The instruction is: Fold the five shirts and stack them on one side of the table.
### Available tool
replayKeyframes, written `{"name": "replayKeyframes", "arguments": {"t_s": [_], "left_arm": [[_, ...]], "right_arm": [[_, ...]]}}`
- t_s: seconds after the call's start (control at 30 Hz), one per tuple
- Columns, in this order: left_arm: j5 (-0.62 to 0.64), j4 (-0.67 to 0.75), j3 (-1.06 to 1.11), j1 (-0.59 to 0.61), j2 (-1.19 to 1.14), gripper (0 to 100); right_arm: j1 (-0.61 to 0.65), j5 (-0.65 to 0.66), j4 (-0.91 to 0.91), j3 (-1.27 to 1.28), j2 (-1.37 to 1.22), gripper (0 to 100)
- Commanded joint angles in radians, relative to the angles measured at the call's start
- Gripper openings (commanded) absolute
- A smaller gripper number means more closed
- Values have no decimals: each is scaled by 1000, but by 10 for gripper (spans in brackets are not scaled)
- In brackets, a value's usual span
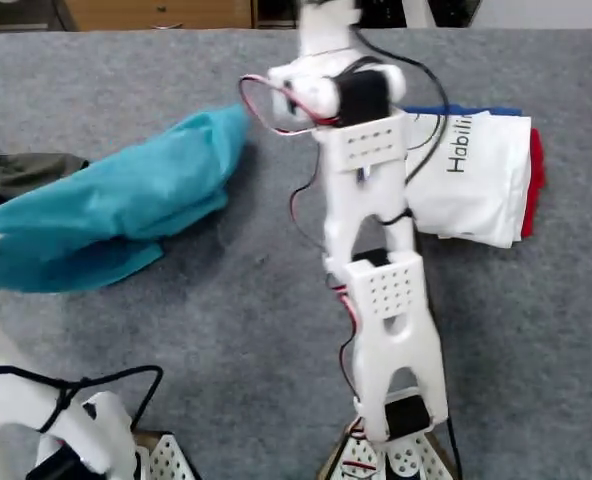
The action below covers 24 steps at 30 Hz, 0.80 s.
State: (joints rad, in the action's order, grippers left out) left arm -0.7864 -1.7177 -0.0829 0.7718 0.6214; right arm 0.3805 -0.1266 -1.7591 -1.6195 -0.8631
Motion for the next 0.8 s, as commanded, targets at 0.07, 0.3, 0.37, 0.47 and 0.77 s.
{"name": "replayKeyframes", "arguments": {"t_s": [0.07,0.3,0.37,0.47,0.77], "left_arm": [[147,258,141,109,-25,20],[212,532,440,147,-28,20],[212,560,479,149,-28,20],[215,566,491,149,-28,20],[216,569,500,143,-38,20]], "right_arm": [[157,213,-28,68,67,94],[306,485,-18,389,59,95],[320,494,32,496,41,96],[320,489,144,604,-12,96],[337,488,396,536,-208,94]]}}
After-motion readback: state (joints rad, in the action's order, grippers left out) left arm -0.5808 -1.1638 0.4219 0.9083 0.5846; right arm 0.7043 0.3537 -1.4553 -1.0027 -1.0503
